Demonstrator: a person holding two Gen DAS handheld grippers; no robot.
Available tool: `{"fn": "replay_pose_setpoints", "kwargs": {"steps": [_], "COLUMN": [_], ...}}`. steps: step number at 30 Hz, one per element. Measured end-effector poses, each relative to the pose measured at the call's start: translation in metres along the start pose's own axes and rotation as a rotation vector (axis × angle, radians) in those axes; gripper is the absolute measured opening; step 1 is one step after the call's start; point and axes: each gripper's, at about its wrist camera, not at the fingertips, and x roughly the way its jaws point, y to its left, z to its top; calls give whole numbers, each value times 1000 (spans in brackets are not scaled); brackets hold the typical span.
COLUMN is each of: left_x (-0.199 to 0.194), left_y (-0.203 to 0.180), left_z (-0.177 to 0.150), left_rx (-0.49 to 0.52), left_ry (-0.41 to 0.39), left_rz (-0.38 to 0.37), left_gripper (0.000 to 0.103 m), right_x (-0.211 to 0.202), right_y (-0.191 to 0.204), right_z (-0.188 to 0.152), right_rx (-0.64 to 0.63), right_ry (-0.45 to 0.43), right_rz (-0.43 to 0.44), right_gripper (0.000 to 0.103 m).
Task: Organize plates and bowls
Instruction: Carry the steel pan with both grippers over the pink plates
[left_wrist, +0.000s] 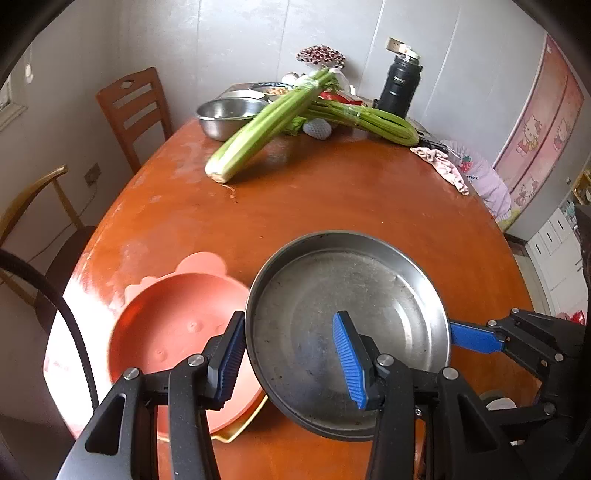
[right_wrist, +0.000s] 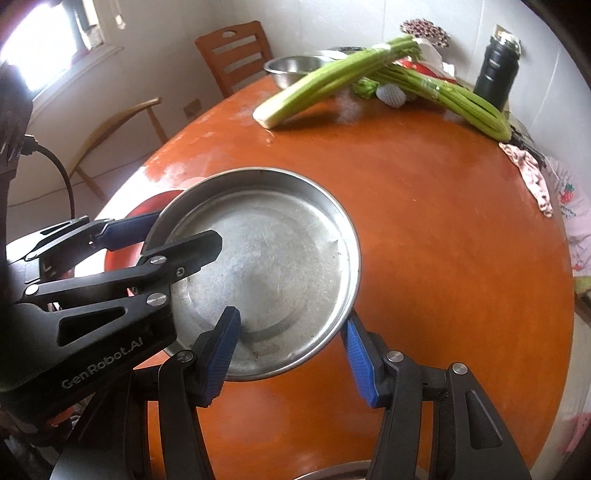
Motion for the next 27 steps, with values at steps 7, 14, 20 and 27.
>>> {"fn": "replay_pose_setpoints", "kwargs": {"steps": [7,14,20,27], "left_x": [-18,-33,-45,-48], "left_y": [16,31,46,68], "left_z": [-8,-13,-17,-23], "left_rx": [-28,-48,-64,-91], "left_ry": [-28,-50,-67,-68], "left_rz": [13,23,35,50], "left_gripper": [47,47,47,47], "right_x": [-8,-15,-18,-14], "right_y": [23,44,62,84], "right_z": [0,0,0,5], "right_rx": [-38,-73,-102,-135], "right_ry": [-16,-30,-35,-36], "right_rz": [13,20,29,43], "right_gripper": [59,59,59,59]}}
